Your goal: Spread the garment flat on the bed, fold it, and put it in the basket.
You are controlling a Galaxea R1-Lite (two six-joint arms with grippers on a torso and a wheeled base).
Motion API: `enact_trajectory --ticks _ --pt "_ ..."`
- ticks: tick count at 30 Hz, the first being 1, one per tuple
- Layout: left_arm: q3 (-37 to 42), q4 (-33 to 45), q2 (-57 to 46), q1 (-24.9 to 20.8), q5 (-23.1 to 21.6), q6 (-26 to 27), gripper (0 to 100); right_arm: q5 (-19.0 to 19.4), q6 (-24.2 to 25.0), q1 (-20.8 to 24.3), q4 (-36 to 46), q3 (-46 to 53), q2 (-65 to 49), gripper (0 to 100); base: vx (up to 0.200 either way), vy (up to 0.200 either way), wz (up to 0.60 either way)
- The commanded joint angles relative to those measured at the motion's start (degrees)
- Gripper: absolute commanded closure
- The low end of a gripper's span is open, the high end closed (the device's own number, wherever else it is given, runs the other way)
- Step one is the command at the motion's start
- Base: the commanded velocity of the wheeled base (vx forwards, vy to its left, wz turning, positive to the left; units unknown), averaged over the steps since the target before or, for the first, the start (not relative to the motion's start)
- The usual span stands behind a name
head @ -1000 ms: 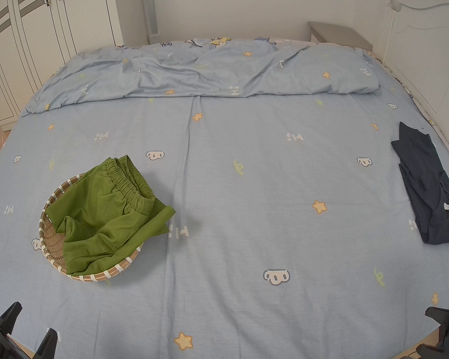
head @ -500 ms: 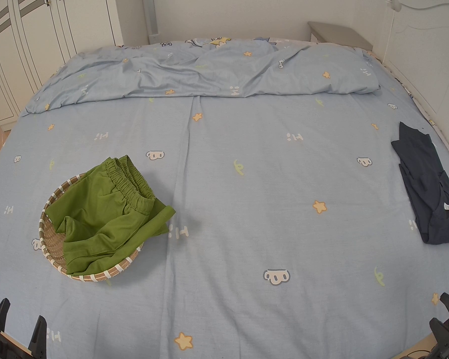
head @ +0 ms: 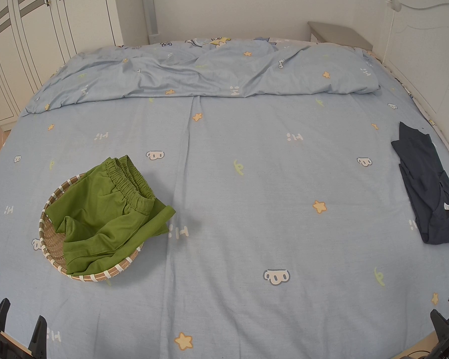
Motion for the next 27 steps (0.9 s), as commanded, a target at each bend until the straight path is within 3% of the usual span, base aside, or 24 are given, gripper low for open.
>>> enact_trajectory --ticks 1,6,7,10,11,12,14,17,18,21,24,27 --pt "0.9 0.0 -0.5 0.0 0.0 0.0 0 0.1 -6.0 -7.9 3.1 -2.5 7.2 0 0.0 0.0 0.0" --pt "0.9 0.0 -0.5 0.0 0.0 0.0 0 -0.1 -7.9 -11.8 2.2 -2.0 2.1 0 0.0 0.0 0.0" --pt "0.9 0.0 -0.5 0.0 0.0 0.0 0 0.1 -8.2 -16.0 1.9 -1.8 -1.1 0 0.0 0.0 0.0" --pt "0.9 0.0 -0.5 0.0 0.0 0.0 0 0.1 -8.7 -15.7 -0.6 -0.2 -1.7 0 0.0 0.0 0.0" --pt "0.9 0.0 -0.4 0.0 0.0 0.0 0 0.0 -10.9 -15.1 -8.3 3.7 -1.8 0 0.0 0.0 0.0" --pt "0.9 0.0 -0.4 0.0 0.0 0.0 0 0.0 -10.9 -15.1 -8.3 3.7 -1.8 0 0.0 0.0 0.0" --pt "0.9 0.0 -0.4 0.0 0.0 0.0 0 -2.1 -11.2 -15.0 -22.3 9.0 -1.8 0 0.0 0.0 0.0" --pt "0.9 0.0 -0.4 0.0 0.0 0.0 0 -2.7 -10.8 -15.0 -22.3 9.0 -1.8 0 0.0 0.0 0.0" --pt "0.9 0.0 -0.4 0.0 0.0 0.0 0 -4.4 -11.5 -15.0 -21.7 9.0 -1.8 0 0.0 0.0 0.0" --pt "0.9 0.0 -0.4 0.0 0.0 0.0 0 -2.4 -15.1 -15.0 -21.6 9.0 -1.8 0 0.0 0.0 0.0" --pt "0.9 -0.1 -0.4 0.0 0.0 0.0 0 8.0 -15.8 -14.9 -18.0 9.0 -1.8 0 0.0 0.0 0.0" --pt "0.9 0.0 -0.4 0.0 0.0 0.0 0 6.7 -15.1 -15.0 -17.7 9.0 -1.8 0 0.0 0.0 0.0"
